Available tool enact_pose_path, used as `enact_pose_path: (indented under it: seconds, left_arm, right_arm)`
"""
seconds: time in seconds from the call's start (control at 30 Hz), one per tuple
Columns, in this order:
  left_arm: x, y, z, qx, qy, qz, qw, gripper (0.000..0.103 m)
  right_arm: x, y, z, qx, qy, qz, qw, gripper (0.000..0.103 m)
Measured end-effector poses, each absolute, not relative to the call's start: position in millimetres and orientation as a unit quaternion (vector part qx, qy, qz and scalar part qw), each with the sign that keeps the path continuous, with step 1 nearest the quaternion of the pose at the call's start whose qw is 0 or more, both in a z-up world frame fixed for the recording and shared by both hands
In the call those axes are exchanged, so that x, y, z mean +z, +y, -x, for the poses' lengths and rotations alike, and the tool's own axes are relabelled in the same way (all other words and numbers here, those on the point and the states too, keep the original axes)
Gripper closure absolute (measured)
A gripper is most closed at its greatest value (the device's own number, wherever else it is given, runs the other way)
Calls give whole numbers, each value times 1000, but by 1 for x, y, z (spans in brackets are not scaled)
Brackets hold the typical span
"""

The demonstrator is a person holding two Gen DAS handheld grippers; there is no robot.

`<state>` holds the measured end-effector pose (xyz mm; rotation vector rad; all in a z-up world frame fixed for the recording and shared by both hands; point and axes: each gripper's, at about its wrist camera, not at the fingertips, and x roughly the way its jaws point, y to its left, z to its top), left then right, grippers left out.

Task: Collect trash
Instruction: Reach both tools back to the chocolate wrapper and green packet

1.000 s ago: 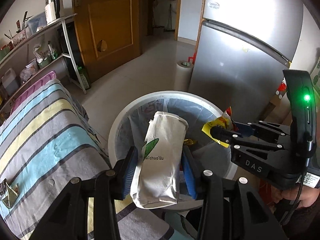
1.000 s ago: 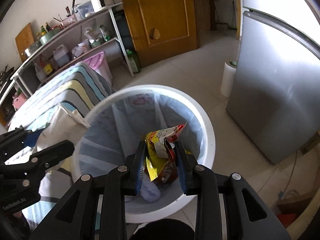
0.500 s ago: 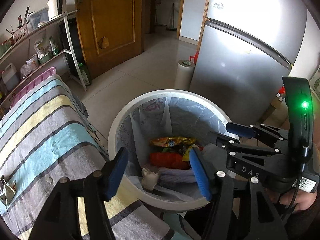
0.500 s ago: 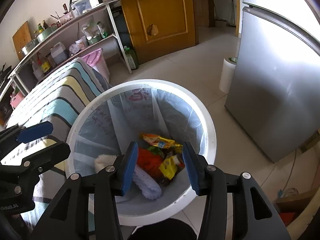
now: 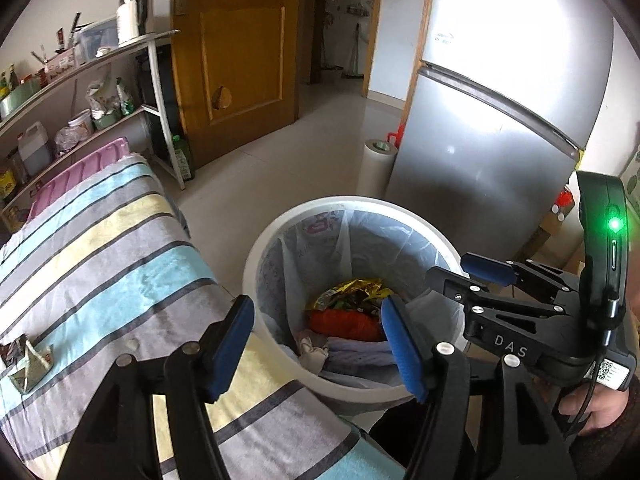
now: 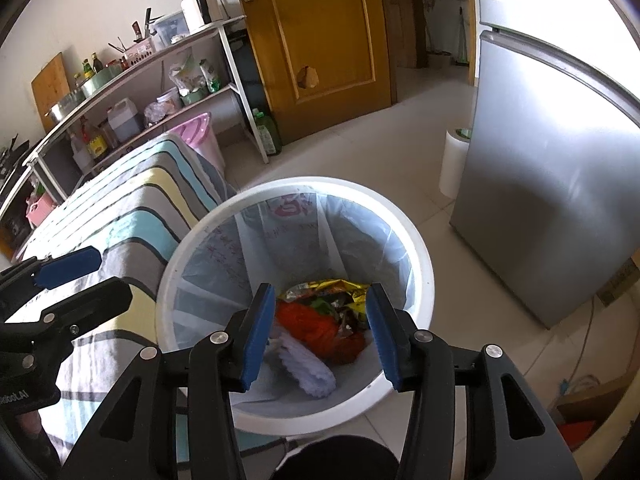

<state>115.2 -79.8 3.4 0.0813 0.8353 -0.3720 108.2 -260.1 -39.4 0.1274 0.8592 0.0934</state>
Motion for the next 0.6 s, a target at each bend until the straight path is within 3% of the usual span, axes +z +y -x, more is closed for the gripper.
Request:
enact_pose_path:
  seconds: [0.6]
  left_arm:
    - [30, -10, -82, -130, 359, -3, 924, 32]
  right_arm:
    - [-2, -212, -89, 82, 373, -56, 922, 54]
